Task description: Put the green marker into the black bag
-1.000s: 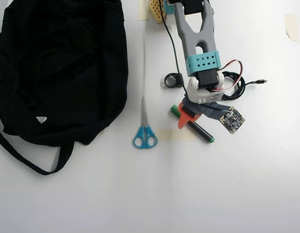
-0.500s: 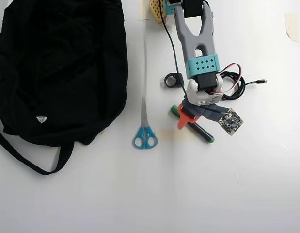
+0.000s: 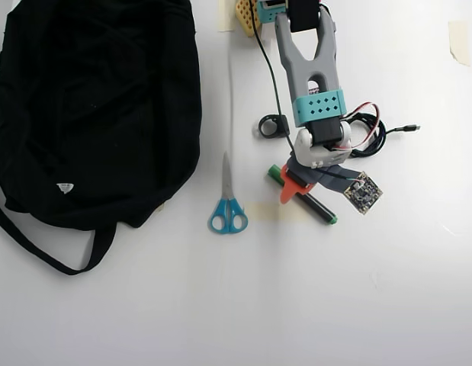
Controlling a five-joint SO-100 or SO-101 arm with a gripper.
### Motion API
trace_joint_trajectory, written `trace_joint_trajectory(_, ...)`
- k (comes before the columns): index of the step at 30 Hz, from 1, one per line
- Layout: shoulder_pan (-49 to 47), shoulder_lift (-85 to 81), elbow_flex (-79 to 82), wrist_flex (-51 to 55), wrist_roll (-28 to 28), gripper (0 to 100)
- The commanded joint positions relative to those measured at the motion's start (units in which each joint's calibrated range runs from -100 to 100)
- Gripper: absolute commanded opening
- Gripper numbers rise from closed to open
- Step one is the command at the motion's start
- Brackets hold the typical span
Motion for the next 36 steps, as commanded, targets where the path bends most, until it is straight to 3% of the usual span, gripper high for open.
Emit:
trace_joint_trajectory(1,0.0,-0.5,-3.2,-1.0,-0.1,28)
trace_joint_trajectory(36,-0.2,0.9,-3.1,-1.0,-0.2,28)
